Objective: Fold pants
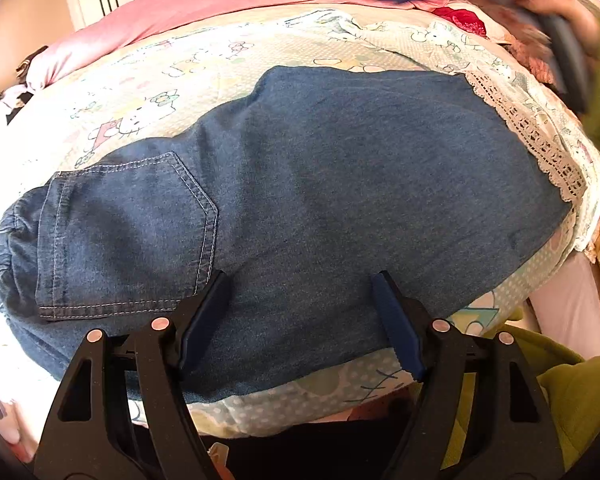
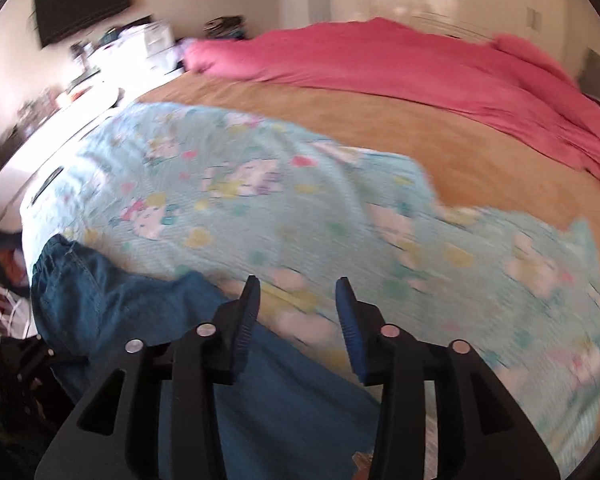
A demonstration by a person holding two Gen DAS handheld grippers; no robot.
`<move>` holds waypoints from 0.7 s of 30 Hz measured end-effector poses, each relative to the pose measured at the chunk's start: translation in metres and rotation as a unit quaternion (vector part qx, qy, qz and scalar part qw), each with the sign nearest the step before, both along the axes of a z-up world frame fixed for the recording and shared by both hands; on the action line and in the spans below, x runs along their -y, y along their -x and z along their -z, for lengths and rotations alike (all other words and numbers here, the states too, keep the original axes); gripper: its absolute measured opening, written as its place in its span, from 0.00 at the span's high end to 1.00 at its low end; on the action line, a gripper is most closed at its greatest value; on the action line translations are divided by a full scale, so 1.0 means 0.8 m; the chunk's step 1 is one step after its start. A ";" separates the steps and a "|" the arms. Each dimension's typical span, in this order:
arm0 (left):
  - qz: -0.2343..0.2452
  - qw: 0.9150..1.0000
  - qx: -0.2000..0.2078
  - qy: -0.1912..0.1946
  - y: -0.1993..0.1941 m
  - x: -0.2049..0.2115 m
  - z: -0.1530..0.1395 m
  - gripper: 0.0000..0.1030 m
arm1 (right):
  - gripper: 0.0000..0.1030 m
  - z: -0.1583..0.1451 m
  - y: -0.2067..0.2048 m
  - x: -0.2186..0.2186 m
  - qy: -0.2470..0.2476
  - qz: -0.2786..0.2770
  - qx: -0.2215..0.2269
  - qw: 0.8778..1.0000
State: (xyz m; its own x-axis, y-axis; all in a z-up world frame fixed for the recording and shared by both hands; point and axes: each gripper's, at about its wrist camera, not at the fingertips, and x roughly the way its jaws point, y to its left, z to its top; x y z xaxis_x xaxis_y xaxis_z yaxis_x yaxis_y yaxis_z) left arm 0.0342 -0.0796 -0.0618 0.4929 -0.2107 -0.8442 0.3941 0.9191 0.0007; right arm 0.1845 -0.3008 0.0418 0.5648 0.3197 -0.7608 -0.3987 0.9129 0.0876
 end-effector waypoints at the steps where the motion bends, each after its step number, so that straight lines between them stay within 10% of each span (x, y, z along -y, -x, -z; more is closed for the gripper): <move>1: -0.001 1.000 -0.002 0.009 0.000 -0.002 -0.004 0.36 | 0.60 -0.002 0.008 0.024 -0.003 0.019 0.001 1.000; 9: -0.017 0.998 0.047 0.032 -0.024 -0.019 -0.065 0.36 | 0.55 0.058 0.054 0.138 -0.046 0.128 -0.072 0.988; 18: -0.094 0.995 0.022 -0.032 -0.082 -0.044 -0.029 0.36 | 0.44 0.110 0.028 0.139 -0.097 0.143 -0.124 0.977; 21: -0.116 0.993 0.014 -0.034 -0.080 -0.068 -0.017 0.35 | 0.72 0.116 0.035 0.133 -0.112 0.121 -0.115 0.980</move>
State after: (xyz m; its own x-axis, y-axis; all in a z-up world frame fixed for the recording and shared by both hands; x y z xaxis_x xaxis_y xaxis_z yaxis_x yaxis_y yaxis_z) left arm 0.0983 -0.0253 -0.0482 0.5444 -0.0311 -0.8383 0.1707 0.9825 0.0745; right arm 0.1562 -0.4072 -0.0509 0.4670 0.3716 -0.8024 -0.1191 0.9256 0.3594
